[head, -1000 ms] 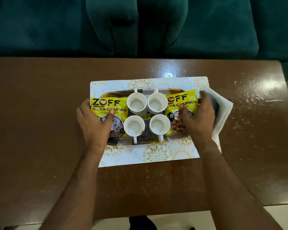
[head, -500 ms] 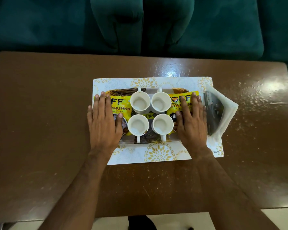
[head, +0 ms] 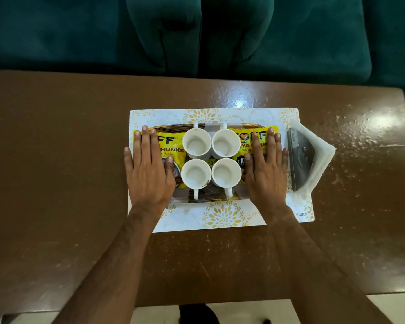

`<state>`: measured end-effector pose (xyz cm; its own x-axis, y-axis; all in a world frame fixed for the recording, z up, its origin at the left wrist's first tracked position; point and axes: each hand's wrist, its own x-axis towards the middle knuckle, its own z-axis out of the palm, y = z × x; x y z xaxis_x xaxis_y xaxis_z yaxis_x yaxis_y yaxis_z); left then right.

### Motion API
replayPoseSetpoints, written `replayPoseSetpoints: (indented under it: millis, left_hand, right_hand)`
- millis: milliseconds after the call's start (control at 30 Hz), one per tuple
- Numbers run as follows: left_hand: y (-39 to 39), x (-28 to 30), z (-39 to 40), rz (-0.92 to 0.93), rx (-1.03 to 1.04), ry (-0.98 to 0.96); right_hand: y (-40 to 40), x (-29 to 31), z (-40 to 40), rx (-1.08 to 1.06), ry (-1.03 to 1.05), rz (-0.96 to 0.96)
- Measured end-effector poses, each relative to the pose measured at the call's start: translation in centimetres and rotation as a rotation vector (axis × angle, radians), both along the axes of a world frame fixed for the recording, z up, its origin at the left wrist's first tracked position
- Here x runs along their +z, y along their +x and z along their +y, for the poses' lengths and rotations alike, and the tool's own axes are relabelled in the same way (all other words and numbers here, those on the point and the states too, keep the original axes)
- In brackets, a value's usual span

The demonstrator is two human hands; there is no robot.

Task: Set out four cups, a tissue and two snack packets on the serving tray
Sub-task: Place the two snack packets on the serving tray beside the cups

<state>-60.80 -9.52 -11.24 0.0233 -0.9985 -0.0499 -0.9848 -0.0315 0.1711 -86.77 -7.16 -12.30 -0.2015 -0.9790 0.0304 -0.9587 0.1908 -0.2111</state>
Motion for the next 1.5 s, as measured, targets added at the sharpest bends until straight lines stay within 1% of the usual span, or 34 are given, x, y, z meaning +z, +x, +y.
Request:
replayPoseSetpoints:
  millis: [133, 200, 267, 333, 367, 433, 467, 533, 667, 833, 1267, 1400, 1500]
  left_hand:
    - [-0.2, 0.1, 0.1, 0.025, 0.006, -0.009]
    - [-0.2, 0.4, 0.1, 0.054, 0.027, -0.039]
    - [-0.2, 1.0, 0.3, 0.111, 0.065, -0.117]
    - [-0.6, 1.5, 0.6, 0.213, 0.083, -0.237]
    - [-0.9, 1.7, 0.8, 0.278, 0.080, -0.295]
    - [-1.8, 2.1, 1.1, 0.401, 0.051, -0.363]
    - [-2.2, 2.3, 1.3, 0.441, 0.033, -0.366]
    - [-3.0, 2.6, 1.6, 0.472, 0.007, -0.324]
    - [-3.7, 2.7, 2.0, 0.441, 0.005, -0.206]
    - [-3.8, 2.6, 2.4, 0.423, 0.000, -0.145]
    - [-3.7, 3.0, 2.4, 0.400, -0.006, -0.110]
    - [-3.4, 2.9, 2.8, 0.450, -0.029, -0.160]
    - [-2.7, 2.8, 2.9, 0.379, -0.062, -0.230]
  right_hand:
    - [0.2, 0.4, 0.1, -0.002, 0.001, -0.018]
    - [0.4, 0.8, 0.2, -0.020, -0.054, -0.034]
    - [0.7, 1.3, 0.5, -0.037, -0.212, -0.094]
    - [1.1, 1.6, 0.8, -0.044, -0.420, -0.170]
    - [1.3, 1.7, 1.0, -0.042, -0.491, -0.217]
    - [2.0, 2.0, 1.2, -0.034, -0.539, -0.327]
    - [2.4, 2.2, 1.4, -0.029, -0.531, -0.362]
    - [3.2, 2.2, 1.7, -0.011, -0.499, -0.373]
    - [3.7, 1.9, 2.1, 0.022, -0.459, -0.405]
    - [3.7, 1.8, 2.3, 0.037, -0.442, -0.385]
    - [4.6, 2.2, 2.6, -0.071, -0.433, -0.346]
    - [4.7, 2.4, 2.9, -0.071, -0.441, -0.298]
    - [4.3, 2.5, 3.0, -0.017, -0.345, -0.232]
